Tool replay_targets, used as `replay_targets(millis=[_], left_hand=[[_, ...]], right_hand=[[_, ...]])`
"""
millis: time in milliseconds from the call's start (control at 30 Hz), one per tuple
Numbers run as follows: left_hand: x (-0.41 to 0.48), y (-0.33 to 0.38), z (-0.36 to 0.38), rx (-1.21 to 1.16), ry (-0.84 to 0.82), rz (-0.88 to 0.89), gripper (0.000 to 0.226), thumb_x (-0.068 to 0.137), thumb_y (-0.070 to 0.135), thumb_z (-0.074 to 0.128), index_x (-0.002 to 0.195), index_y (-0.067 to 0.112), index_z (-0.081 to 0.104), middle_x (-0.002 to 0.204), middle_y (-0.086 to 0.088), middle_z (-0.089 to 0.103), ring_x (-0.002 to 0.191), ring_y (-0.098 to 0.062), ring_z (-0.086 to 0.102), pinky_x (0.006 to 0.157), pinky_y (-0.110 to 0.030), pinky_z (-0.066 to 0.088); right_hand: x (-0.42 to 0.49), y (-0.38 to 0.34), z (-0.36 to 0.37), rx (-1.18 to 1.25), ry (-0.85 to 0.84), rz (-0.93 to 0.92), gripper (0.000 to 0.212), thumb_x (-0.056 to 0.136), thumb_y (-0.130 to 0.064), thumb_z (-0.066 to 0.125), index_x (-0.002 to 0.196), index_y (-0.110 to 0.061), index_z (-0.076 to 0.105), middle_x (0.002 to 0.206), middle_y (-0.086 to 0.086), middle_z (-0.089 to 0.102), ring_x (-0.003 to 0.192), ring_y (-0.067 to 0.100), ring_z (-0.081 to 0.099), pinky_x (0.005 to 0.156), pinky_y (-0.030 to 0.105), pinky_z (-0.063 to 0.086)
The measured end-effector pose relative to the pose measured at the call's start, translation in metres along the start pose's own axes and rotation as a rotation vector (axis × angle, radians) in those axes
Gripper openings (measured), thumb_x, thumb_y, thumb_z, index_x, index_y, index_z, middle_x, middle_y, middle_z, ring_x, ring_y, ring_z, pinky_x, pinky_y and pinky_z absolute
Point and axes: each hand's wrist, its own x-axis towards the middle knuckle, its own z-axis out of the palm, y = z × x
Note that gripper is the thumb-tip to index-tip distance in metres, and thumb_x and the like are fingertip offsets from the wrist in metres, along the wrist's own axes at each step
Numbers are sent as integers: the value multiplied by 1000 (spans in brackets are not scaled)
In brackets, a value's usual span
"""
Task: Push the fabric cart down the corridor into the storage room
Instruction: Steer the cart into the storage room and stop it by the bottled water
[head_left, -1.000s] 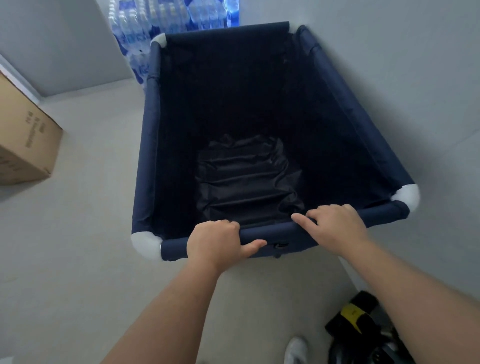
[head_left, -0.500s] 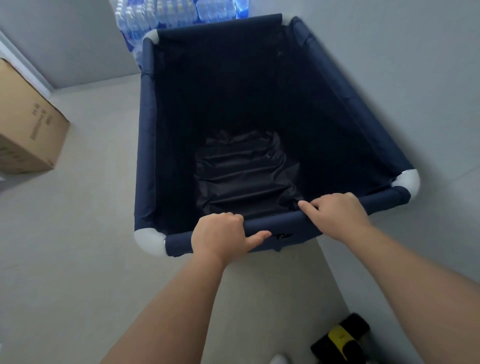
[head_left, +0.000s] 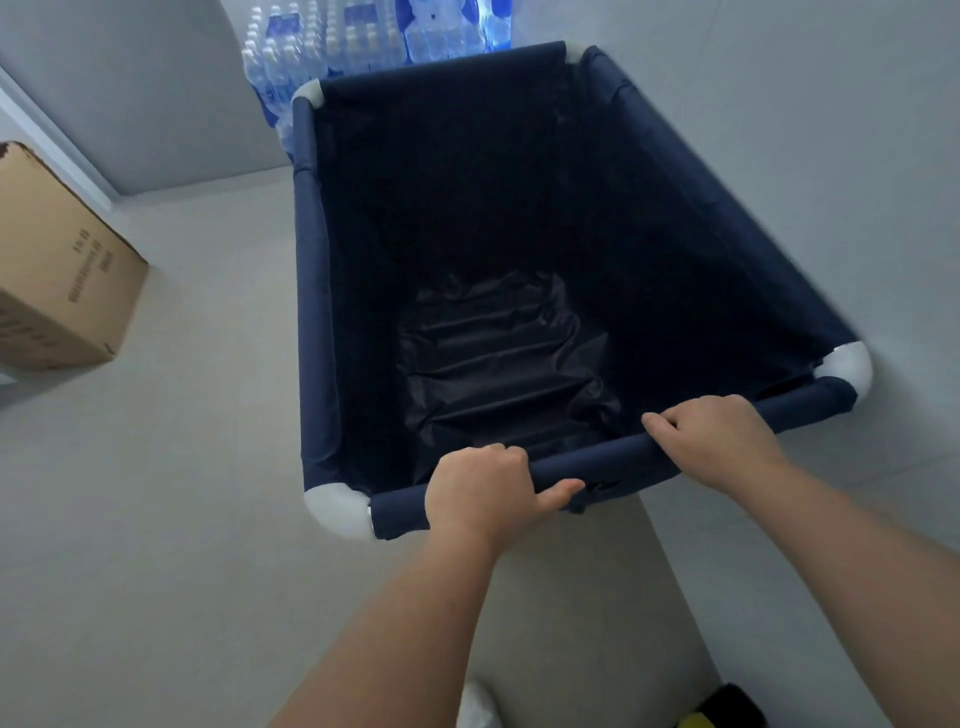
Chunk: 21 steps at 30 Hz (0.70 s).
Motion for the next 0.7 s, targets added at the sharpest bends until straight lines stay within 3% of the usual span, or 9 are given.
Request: replay_targets(millis=[133, 400, 500, 633, 700], left_hand=[[11, -3, -2, 13, -27, -5, 78, 73, 92, 13, 66, 22, 46, 59, 6, 46, 51, -19, 47, 48, -33, 31], [23, -7, 2, 26, -44, -36, 77, 76, 93, 12, 75, 24, 47, 77, 6, 60, 67, -19, 57, 56, -36, 36], [24, -6, -1, 5, -72, -62, 88, 78, 89, 1, 84, 25, 60, 85, 10, 62, 75, -17, 59, 62, -37, 45], [28, -2, -9, -169, 8, -270, 67, 91, 65, 9, 77, 27, 62, 78, 9, 62, 71, -15, 57, 60, -36, 42], [33, -2, -12, -291, 51, -435, 52, 91, 49, 17, 73, 25, 60, 74, 6, 61, 67, -15, 56, 60, -38, 45]], right_hand=[[14, -4, -2, -28, -28, 23, 50, 98, -36, 34, 53, -20, 51, 54, -1, 56, 54, 15, 49, 69, 38, 28], [26, -1, -4, -87, -28, -34, 53, 100, -39, 29, 63, -21, 62, 61, -2, 59, 64, 21, 54, 71, 38, 28], [27, -1, -5, -59, -9, -51, 54, 102, -41, 29, 62, -21, 61, 59, -3, 57, 65, 22, 54, 73, 39, 32], [28, -5, -8, -169, -61, -129, 29, 95, -19, 42, 67, -20, 39, 73, -3, 59, 66, 23, 51, 71, 38, 31], [28, -11, -10, -175, -106, -124, 17, 90, -10, 47, 76, -20, 43, 85, -2, 61, 70, 26, 51, 73, 40, 29]])
